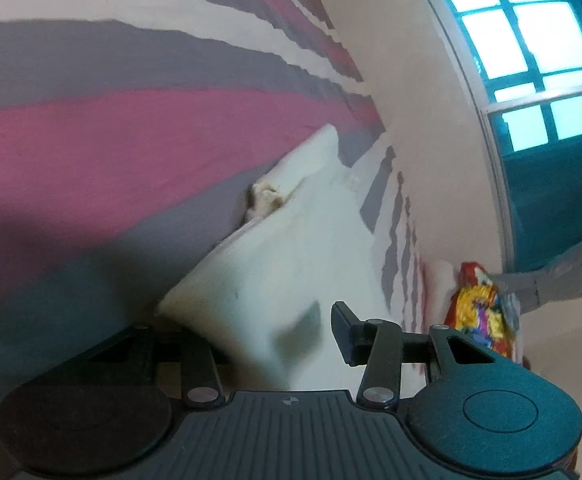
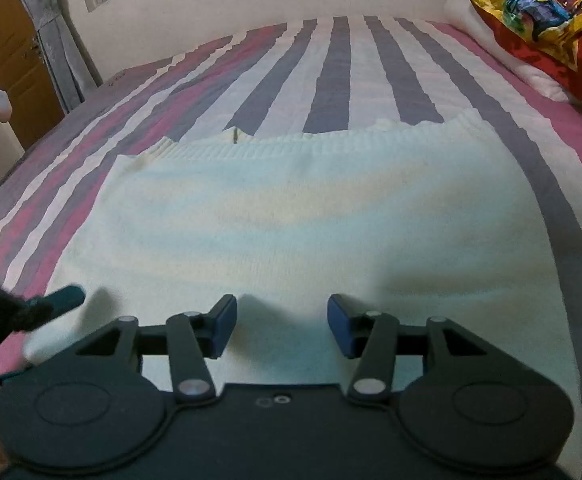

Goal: Fold small clothes

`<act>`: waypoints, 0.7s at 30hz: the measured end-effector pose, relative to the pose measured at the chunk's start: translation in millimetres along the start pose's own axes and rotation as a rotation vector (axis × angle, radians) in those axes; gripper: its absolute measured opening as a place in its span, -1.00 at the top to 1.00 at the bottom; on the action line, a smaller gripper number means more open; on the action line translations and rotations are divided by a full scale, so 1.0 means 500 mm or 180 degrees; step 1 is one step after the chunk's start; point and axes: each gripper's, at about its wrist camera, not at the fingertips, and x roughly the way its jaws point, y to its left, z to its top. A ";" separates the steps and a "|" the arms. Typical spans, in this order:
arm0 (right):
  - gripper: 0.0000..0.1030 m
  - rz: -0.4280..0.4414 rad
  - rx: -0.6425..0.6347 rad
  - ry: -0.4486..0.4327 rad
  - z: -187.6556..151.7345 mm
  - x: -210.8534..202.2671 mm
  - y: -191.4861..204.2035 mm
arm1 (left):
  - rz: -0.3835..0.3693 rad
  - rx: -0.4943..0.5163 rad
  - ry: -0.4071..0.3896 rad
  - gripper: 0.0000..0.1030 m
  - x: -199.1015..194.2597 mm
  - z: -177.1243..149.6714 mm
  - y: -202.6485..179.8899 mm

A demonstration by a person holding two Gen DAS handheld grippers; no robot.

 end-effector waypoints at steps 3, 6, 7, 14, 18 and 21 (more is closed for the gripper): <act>0.01 0.0016 -0.0008 -0.0050 0.002 0.004 0.003 | 0.0016 -0.0122 -0.0003 0.43 0.012 0.012 -0.002; 0.01 0.0001 -0.0025 -0.0092 0.009 0.008 0.008 | 0.0022 -0.0283 0.0008 0.69 0.016 0.015 0.016; 0.01 -0.0013 -0.0046 -0.0097 0.014 0.011 0.010 | 0.0040 -0.0228 -0.0004 0.71 0.017 0.012 0.012; 0.10 -0.0401 -0.0156 -0.0198 0.079 0.062 0.018 | 0.0023 -0.0154 -0.0099 0.72 0.014 0.015 0.007; 0.05 -0.0633 -0.0638 -0.0069 0.051 0.108 0.041 | 0.0029 -0.0172 -0.0089 0.69 0.029 0.021 0.002; 0.06 -0.0585 -0.0433 -0.0049 0.063 0.094 0.033 | 0.0012 -0.0153 -0.0066 0.69 0.034 0.022 0.000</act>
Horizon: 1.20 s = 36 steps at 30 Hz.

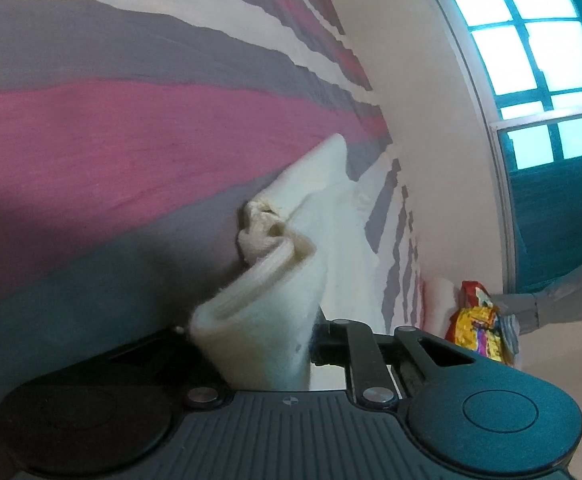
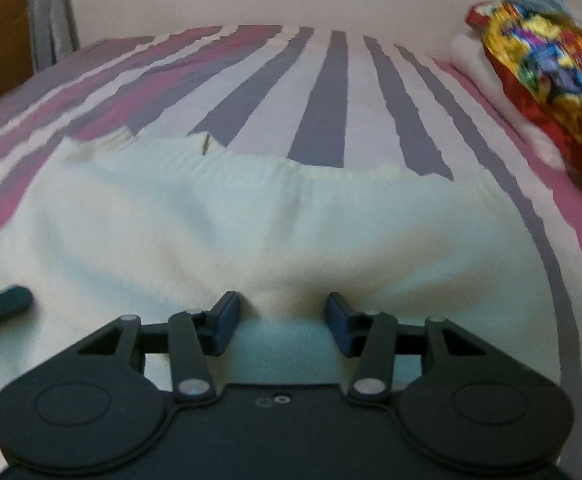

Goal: Fold small clothes
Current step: 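Fold the held corner over with the left gripper while the right gripper pinches the sweater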

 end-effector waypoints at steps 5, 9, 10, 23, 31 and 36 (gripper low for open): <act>0.06 -0.0054 -0.0218 -0.0126 -0.027 0.009 0.016 | 0.0083 0.0211 -0.0060 0.77 -0.019 -0.007 -0.025; 0.05 0.0062 -0.0051 -0.0039 -0.011 0.010 -0.001 | 0.0011 0.0624 -0.0119 0.79 -0.031 -0.014 -0.086; 0.05 0.0096 -0.0034 -0.0043 -0.010 0.009 -0.006 | 0.0000 0.0839 -0.0125 0.84 -0.033 -0.020 -0.111; 0.04 0.0946 0.1533 -0.0064 -0.020 -0.102 -0.335 | -0.0096 0.2943 0.0556 0.84 0.060 -0.304 -0.354; -0.48 0.1438 0.2034 0.0278 -0.071 -0.091 -0.418 | 0.0179 0.3500 0.0735 0.11 0.034 -0.434 -0.368; -0.48 0.1490 0.2065 0.0282 -0.059 -0.088 -0.397 | 0.0088 0.3566 0.0894 -0.23 -0.033 -0.441 -0.364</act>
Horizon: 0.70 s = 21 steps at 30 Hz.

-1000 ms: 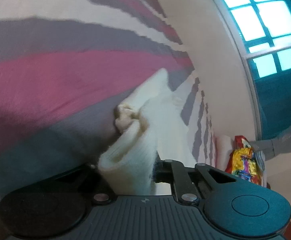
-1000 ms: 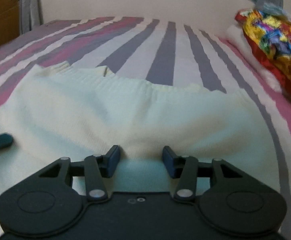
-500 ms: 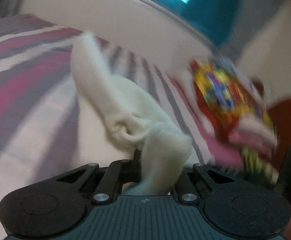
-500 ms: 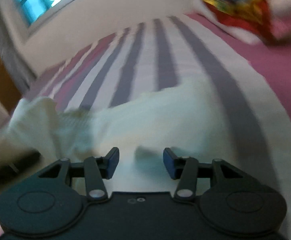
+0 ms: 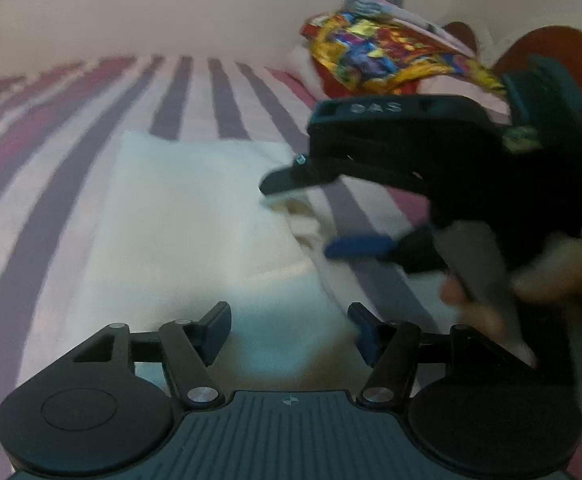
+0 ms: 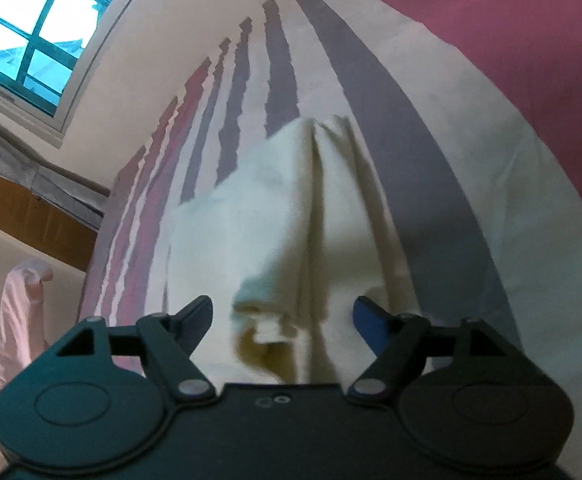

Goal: Fold small clothes
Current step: 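Fold the held corner over with the left gripper while the right gripper pinches the sweater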

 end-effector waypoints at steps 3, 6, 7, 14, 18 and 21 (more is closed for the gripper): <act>-0.35 -0.0152 -0.0265 -0.0022 -0.002 0.002 0.031 | -0.0016 -0.0200 -0.0040 -0.23 -0.048 -0.002 0.045; -0.09 -0.0184 -0.0414 -0.0007 -0.012 0.002 0.053 | 0.0066 -0.0505 -0.0184 -0.23 -0.083 0.013 0.106; -0.09 -0.0199 -0.0457 0.0009 -0.014 0.008 0.062 | 0.0102 -0.0628 -0.0217 -0.23 -0.094 0.017 0.126; -0.06 -0.0337 -0.0519 -0.0006 -0.011 0.045 0.079 | 0.0121 -0.0955 -0.0285 -0.23 -0.123 0.005 0.197; 0.49 -0.0469 -0.0748 -0.0079 -0.025 0.046 0.090 | 0.0159 -0.0976 -0.0245 -0.23 -0.095 -0.007 0.208; 0.58 -0.0566 -0.1001 -0.0235 -0.033 0.022 0.102 | 0.0167 -0.0987 -0.0282 -0.23 -0.056 0.020 0.193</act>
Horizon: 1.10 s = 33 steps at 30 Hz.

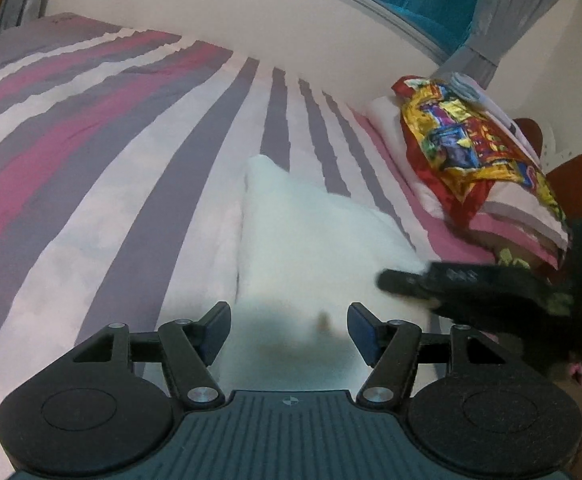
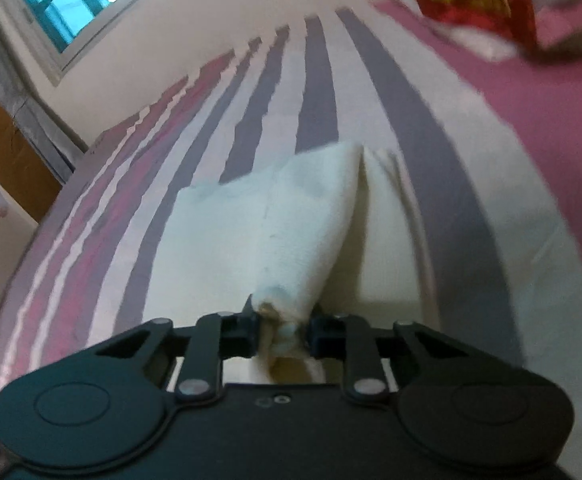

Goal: Fold small clothes

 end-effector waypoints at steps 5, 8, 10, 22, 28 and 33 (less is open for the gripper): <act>0.60 -0.0162 -0.0316 -0.0170 0.013 -0.043 0.002 | -0.0070 0.0083 -0.0002 -0.23 0.028 0.010 -0.032; 0.58 -0.0247 -0.0327 -0.0110 0.017 -0.041 -0.021 | -0.0028 0.0113 0.0173 -0.23 0.064 -0.007 -0.045; 0.47 -0.0268 -0.0181 0.0180 0.010 -0.002 -0.045 | -0.0016 0.0040 0.0418 -0.23 0.097 -0.026 -0.040; 0.33 -0.0179 0.0092 0.0389 -0.093 -0.084 -0.056 | 0.0124 0.0121 0.0529 -0.23 0.089 -0.061 -0.019; 0.85 -0.0215 0.0067 0.0360 -0.131 -0.123 -0.039 | 0.0093 0.0153 0.0599 -0.23 0.078 -0.070 -0.033; 0.87 -0.0365 0.0089 0.0410 -0.145 -0.126 -0.058 | 0.0071 0.0274 0.0634 -0.23 0.076 -0.090 -0.038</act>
